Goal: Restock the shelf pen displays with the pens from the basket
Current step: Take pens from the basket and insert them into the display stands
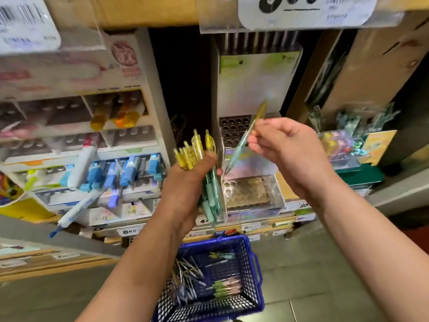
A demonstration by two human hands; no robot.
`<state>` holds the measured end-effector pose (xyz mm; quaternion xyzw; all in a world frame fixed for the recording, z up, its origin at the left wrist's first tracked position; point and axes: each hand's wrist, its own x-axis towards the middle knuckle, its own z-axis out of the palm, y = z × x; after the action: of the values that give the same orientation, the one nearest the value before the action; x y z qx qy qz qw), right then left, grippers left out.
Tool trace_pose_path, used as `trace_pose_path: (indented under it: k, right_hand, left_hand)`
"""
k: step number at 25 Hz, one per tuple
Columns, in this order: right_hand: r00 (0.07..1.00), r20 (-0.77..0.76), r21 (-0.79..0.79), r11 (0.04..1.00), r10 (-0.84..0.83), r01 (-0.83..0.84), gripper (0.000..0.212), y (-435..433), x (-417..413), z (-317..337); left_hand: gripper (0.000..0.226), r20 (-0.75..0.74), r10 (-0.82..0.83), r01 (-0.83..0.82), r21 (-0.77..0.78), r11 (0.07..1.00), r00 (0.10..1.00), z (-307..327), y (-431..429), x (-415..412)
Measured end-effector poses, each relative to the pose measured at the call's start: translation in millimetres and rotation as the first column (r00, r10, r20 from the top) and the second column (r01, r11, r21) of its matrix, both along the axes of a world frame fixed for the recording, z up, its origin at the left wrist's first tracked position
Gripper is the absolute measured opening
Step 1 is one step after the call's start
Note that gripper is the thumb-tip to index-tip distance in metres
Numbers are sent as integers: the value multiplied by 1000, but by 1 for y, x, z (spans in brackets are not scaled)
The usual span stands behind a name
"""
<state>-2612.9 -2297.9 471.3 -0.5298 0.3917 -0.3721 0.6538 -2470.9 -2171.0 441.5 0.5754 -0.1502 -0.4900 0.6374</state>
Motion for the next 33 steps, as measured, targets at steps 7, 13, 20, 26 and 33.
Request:
trace_pose_path:
  k: [7,13,20,26,33]
  right_hand:
    - [987,66,-473,866,-150,163,3,-54,45,9]
    - [977,-131,-693,721,-166,30,3,-60,57,-6]
    - [793,-563,-668,694,-234,-269,18,-54,60,-6]
    - [751,-620,-609,743,-227,-278,21,-47,52,3]
    - [833,-435,-95,902,343,-421,13,-15,25,-5]
  left_hand:
    - [7,10,35,-35,-36,999,999,-14,0,1]
    - [9,17,27,-27,-8,1000,999,-25,-1,4]
    - [11,22,16,-15,-12,1000,1000,-31,-10,4]
    - [23,17,9,-8,-22,1000,1000,-32,-17,1]
    - [29,119,-79,93,-114,989,990,-25,-19,-3]
